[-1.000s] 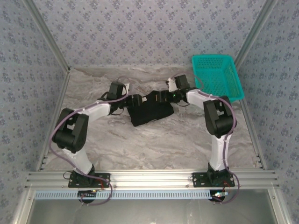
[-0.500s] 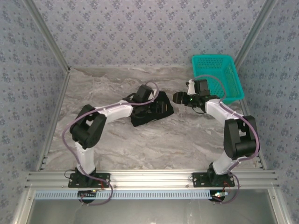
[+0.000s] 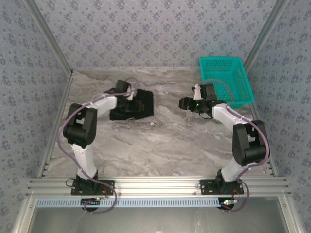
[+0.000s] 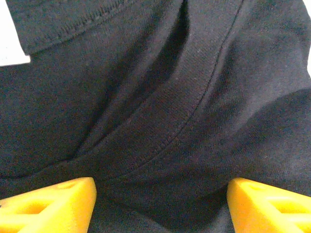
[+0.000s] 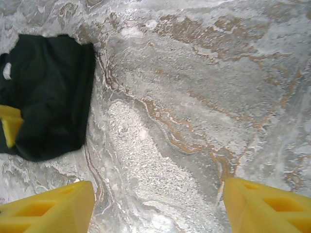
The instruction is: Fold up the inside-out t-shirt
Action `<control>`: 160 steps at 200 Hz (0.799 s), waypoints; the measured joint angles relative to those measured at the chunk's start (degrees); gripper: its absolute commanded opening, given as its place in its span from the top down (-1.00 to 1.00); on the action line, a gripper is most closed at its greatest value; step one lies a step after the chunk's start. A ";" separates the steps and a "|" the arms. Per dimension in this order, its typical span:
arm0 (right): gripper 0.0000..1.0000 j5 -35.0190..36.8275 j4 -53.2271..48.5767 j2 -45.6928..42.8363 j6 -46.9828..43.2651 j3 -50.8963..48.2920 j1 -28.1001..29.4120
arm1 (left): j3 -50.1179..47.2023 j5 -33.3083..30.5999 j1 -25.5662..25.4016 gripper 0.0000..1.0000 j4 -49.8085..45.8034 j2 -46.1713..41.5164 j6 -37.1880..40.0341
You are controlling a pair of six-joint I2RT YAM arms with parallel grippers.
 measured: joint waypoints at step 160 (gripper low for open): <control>-0.45 1.44 -3.45 4.37 -0.02 6.36 5.03 | -15.32 2.08 12.94 -0.44 6.60 -15.06 -9.25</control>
